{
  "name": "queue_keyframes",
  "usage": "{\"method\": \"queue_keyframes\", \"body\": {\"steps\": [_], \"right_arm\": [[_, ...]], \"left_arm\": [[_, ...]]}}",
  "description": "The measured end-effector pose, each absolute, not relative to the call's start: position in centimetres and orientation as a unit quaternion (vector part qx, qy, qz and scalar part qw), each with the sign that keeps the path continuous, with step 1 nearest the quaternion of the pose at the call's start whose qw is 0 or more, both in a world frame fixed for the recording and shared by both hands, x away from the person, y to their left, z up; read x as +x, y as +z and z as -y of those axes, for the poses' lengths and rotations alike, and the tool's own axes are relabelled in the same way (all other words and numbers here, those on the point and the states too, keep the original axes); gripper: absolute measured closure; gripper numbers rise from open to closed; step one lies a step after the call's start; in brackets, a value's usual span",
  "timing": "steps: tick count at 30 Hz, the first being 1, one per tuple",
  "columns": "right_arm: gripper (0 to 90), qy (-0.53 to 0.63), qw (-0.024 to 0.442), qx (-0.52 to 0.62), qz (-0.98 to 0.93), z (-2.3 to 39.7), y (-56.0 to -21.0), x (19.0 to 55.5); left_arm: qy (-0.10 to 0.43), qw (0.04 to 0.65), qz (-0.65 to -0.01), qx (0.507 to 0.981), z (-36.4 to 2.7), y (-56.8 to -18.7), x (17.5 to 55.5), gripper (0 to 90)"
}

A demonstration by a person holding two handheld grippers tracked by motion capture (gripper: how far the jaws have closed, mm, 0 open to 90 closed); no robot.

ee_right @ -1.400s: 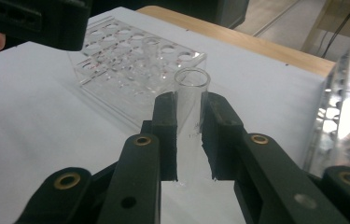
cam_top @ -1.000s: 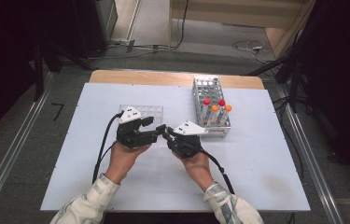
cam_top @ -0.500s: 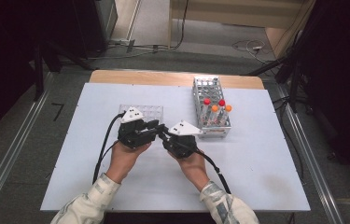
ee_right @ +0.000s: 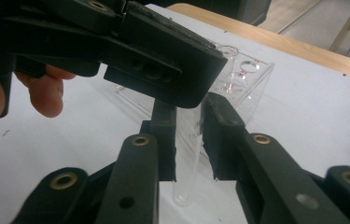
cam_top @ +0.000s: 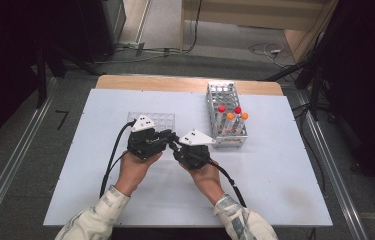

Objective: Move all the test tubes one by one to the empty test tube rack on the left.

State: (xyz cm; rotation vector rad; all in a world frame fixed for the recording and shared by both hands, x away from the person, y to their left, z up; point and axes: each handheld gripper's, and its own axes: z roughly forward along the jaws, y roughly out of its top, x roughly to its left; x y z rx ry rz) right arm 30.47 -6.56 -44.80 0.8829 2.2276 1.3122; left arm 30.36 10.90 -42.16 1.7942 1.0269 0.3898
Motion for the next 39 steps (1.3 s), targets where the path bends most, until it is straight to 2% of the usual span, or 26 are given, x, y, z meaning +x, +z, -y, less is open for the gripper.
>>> {"method": "queue_keyframes", "body": {"steps": [5, 17, 30, 39], "right_arm": [[46.5, 0.461, 0.188, 0.304, -0.812, 7.0, -44.7, 30.6], [44.7, 0.466, 0.18, 0.317, -0.806, 10.2, -44.0, 30.5], [42.2, 0.457, 0.189, 0.345, -0.798, 14.7, -44.1, 30.5], [41.9, 0.458, 0.195, 0.362, -0.788, 16.3, -44.1, 31.0]], "left_arm": [[0.166, 0.495, -0.428, 0.737, -11.2, -42.0, 30.5, 76.6], [0.176, 0.508, -0.436, 0.721, -12.2, -40.5, 30.7, 76.6], [0.197, 0.517, -0.456, 0.697, -14.9, -38.9, 31.2, 76.7], [0.216, 0.514, -0.463, 0.689, -15.5, -37.8, 31.9, 76.6]]}}
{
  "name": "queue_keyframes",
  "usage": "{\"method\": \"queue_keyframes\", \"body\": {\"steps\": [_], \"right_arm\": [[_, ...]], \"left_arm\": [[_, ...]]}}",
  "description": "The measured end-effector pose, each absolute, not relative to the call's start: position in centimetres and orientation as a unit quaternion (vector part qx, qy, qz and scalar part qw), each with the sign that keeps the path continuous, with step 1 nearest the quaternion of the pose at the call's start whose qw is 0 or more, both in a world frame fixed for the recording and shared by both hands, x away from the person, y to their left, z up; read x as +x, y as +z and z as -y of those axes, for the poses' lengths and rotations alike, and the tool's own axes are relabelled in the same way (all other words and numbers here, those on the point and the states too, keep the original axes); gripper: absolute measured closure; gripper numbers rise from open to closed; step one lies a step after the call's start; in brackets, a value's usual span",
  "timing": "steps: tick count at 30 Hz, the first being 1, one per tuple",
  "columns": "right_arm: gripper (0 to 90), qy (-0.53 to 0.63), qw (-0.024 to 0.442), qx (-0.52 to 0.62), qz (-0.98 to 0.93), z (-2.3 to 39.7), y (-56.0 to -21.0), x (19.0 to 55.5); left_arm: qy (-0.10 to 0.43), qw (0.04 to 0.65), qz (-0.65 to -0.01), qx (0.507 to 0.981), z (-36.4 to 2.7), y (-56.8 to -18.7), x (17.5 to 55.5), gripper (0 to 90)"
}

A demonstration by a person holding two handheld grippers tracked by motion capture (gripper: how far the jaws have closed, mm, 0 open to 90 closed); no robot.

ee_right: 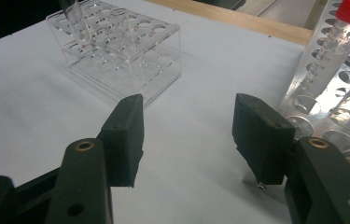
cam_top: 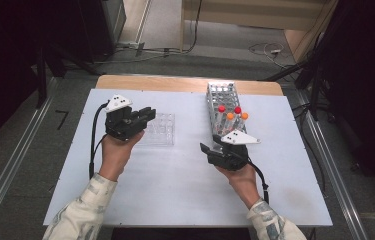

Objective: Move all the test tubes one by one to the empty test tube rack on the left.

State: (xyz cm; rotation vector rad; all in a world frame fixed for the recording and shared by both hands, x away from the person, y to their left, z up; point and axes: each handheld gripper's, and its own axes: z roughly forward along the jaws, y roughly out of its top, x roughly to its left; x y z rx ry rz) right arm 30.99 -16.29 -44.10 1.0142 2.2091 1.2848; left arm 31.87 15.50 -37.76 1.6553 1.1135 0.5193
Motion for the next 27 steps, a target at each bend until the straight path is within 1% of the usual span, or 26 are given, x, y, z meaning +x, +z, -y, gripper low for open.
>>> {"method": "queue_keyframes", "body": {"steps": [14, 21, 27], "right_arm": [[41.9, 0.459, 0.196, 0.366, -0.785, 16.6, -44.1, 31.1], [41.4, 0.459, 0.196, 0.366, -0.785, 16.6, -44.1, 31.1], [39.8, 0.46, 0.195, 0.369, -0.784, 16.8, -44.1, 31.2]], "left_arm": [[0.226, 0.508, -0.472, 0.684, -14.9, -37.7, 33.5, 76.6], [0.246, 0.492, -0.471, 0.689, -13.9, -38.7, 34.0, 76.6], [0.256, 0.477, -0.472, 0.695, -12.9, -40.5, 33.9, 76.6]]}}
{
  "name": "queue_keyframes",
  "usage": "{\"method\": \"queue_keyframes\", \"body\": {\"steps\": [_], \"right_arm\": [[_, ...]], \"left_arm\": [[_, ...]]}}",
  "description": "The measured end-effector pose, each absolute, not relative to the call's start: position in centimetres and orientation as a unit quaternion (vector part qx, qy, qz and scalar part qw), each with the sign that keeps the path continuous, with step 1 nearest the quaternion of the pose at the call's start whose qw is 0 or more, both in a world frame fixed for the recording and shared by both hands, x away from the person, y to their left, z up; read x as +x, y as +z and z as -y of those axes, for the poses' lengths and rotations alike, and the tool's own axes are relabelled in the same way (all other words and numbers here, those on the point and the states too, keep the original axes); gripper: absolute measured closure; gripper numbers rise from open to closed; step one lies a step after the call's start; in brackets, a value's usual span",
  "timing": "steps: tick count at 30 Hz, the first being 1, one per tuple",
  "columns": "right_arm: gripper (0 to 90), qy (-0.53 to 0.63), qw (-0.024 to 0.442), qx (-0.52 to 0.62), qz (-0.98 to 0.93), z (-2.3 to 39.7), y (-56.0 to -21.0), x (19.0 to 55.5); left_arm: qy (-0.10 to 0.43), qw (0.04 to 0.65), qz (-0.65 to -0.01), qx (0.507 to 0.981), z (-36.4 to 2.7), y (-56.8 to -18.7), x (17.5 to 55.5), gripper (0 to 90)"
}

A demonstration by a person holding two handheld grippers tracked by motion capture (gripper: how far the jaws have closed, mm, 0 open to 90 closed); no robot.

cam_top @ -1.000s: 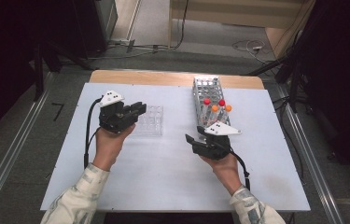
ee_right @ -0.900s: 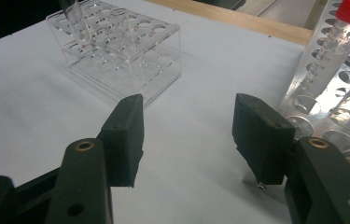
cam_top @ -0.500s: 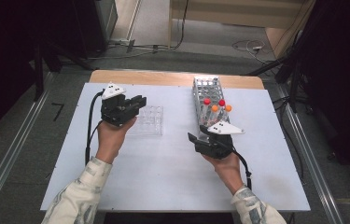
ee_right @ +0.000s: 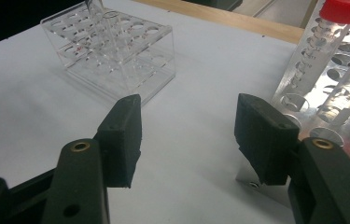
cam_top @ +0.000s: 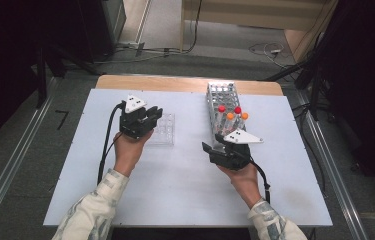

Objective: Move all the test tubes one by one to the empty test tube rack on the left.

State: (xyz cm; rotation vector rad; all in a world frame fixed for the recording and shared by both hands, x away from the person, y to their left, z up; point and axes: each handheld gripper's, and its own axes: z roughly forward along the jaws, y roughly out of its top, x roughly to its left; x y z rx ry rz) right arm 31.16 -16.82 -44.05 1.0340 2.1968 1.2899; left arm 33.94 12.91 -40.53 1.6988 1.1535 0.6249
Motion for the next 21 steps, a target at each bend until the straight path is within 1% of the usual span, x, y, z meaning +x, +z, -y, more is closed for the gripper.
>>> {"method": "queue_keyframes", "body": {"steps": [7, 14, 18, 21], "right_arm": [[39.8, 0.46, 0.196, 0.368, -0.784, 16.9, -44.0, 31.2], [39.7, 0.461, 0.195, 0.37, -0.783, 16.9, -44.0, 31.2], [39.7, 0.46, 0.195, 0.373, -0.782, 17.0, -44.0, 31.2], [39.7, 0.459, 0.197, 0.373, -0.782, 17.0, -44.0, 31.2]], "left_arm": [[0.257, 0.469, -0.474, 0.699, -12.5, -42.1, 33.9, 76.0], [0.257, 0.464, -0.475, 0.703, -12.3, -42.5, 34.0, 75.0], [0.256, 0.464, -0.474, 0.703, -12.3, -42.4, 33.9, 71.4], [0.254, 0.469, -0.474, 0.701, -12.4, -42.2, 33.7, 71.1]]}}
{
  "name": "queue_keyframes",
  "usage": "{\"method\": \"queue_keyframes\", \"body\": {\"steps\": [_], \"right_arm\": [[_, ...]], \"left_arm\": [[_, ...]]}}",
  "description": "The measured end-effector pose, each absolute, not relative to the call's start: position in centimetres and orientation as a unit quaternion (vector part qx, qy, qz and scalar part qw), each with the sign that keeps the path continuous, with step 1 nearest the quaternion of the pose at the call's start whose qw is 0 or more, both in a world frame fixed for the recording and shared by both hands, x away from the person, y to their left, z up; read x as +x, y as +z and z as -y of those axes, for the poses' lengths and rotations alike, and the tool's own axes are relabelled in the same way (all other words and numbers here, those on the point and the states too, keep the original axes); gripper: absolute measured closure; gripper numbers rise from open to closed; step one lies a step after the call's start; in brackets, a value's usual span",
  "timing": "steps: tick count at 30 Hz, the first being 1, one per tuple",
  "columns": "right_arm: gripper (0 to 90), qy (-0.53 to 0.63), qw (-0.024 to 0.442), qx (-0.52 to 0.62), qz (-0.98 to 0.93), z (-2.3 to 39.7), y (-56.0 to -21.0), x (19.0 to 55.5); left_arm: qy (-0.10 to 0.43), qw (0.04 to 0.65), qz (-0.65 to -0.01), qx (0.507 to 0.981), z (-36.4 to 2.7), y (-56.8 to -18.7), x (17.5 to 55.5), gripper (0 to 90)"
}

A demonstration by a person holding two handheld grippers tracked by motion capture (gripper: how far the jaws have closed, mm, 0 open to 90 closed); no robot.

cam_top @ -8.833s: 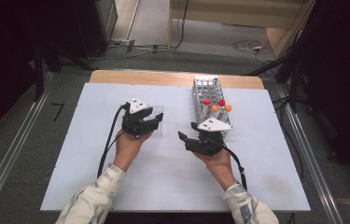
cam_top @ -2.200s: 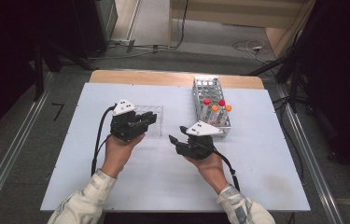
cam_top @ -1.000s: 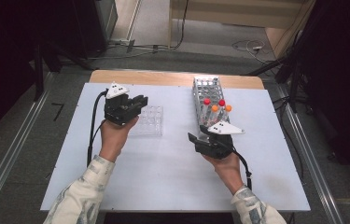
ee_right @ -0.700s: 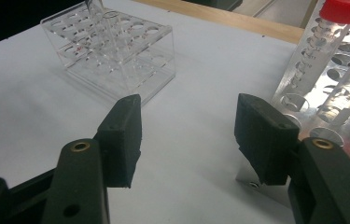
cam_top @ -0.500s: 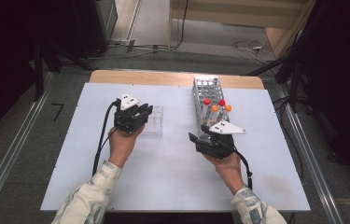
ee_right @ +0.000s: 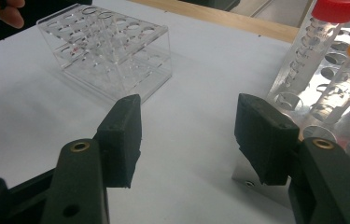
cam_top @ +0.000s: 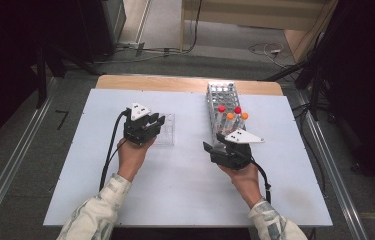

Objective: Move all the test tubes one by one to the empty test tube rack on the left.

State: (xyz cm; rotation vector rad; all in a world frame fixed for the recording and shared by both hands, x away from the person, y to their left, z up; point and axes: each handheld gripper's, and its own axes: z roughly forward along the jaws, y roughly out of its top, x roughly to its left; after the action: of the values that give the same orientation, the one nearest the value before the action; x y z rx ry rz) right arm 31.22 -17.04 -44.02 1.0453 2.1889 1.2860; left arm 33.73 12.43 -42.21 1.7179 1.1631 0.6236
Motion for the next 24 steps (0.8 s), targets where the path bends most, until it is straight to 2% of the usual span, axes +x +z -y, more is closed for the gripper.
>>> {"method": "queue_keyframes", "body": {"steps": [4, 10, 13, 18, 24], "right_arm": [[39.7, 0.461, 0.2, 0.377, -0.778, 17.3, -43.9, 31.3], [39.7, 0.46, 0.211, 0.384, -0.772, 17.8, -43.8, 31.5], [39.6, 0.459, 0.217, 0.392, -0.768, 18.2, -43.8, 31.7], [37.2, 0.448, 0.242, 0.412, -0.755, 18.9, -43.9, 32.5], [36.9, 0.444, 0.264, 0.431, -0.74, 19.2, -44.2, 33.6]], "left_arm": [[0.245, 0.475, -0.475, 0.699, -12.7, -41.9, 33.4, 62.4], [0.217, 0.479, -0.481, 0.701, -12.9, -41.9, 32.6, 34.8], [0.21, 0.48, -0.482, 0.702, -13.0, -41.9, 32.2, 26.0], [0.199, 0.485, -0.484, 0.7, -13.6, -42.0, 31.7, 21.5], [0.196, 0.493, -0.48, 0.698, -13.6, -41.9, 31.4, 21.6]]}}
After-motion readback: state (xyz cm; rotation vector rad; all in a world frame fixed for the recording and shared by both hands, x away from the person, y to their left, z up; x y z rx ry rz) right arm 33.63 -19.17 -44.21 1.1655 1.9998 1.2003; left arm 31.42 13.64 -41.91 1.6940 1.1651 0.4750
